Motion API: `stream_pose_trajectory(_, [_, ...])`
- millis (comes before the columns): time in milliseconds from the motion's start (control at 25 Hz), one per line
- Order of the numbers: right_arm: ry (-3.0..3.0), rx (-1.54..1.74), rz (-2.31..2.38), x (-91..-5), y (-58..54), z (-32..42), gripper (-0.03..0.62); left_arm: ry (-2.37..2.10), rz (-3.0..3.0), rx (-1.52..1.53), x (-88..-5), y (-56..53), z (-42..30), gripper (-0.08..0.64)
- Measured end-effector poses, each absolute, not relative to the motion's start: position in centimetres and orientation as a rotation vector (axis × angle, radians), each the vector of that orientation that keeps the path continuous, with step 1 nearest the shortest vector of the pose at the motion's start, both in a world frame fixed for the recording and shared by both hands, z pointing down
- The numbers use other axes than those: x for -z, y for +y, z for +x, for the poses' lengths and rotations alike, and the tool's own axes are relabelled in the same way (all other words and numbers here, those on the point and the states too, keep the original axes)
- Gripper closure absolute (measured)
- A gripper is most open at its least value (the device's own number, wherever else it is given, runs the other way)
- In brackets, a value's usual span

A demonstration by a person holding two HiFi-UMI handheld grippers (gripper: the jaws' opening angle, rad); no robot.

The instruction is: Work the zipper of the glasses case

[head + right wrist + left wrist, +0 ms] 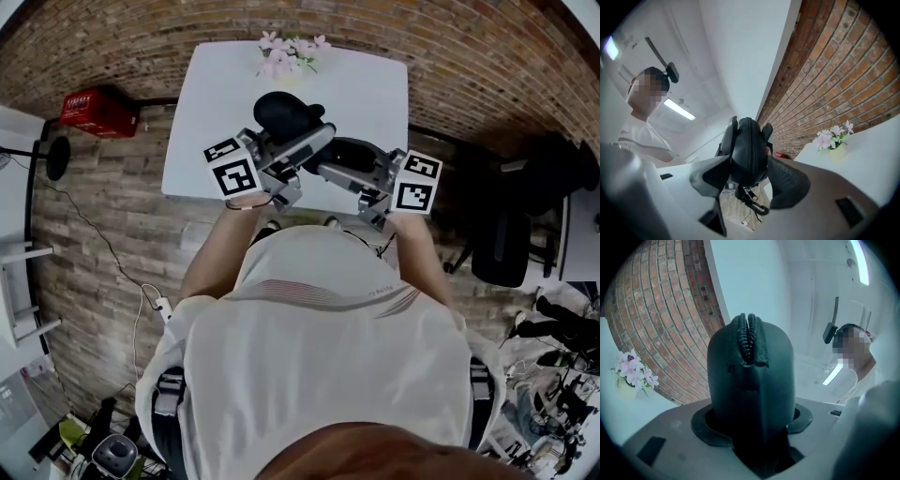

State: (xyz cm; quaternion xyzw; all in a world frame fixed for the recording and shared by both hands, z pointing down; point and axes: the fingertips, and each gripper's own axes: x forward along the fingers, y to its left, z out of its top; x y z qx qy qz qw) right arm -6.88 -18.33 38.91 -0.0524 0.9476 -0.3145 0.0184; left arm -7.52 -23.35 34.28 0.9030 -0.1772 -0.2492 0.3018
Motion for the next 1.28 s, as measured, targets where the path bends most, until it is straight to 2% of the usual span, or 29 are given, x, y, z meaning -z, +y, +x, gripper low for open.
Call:
stream_pose_trajectory(160, [2.928, 0.847, -0.244, -37.9, -18.9, -4.8, 0.299, -0.459, 2.382, 0.689, -34.1, -23.2, -7.8, 0.294])
stream_pose_trajectory(400, [2.822, 0.655, -0.516, -35.9, -21.9, -1.0, 0.362, -0.414, 2.334, 0.776, -32.1, -23.9, -9.0, 0.293])
stream_pose_trajectory(600, [2.917, 0.526, -0.709, -37.8, -22.7, -1.5, 0.411, -0.273, 2.133, 0.957, -30.1, -24.9, -10.0, 0.293])
stream_pose_trajectory(1080, [3.077, 0.179, -0.524, -36.7, -18.4, -5.8, 0.385, -0.251, 2.127, 1.002, -28.8, -25.8, -10.6, 0.293])
stream_pose_trajectory(1280, [3.095, 0.027, -0.64, -36.0, -18.5, -6.3, 0.414, -0.334, 2.172, 1.024, -28.6, -26.1, -11.2, 0.293])
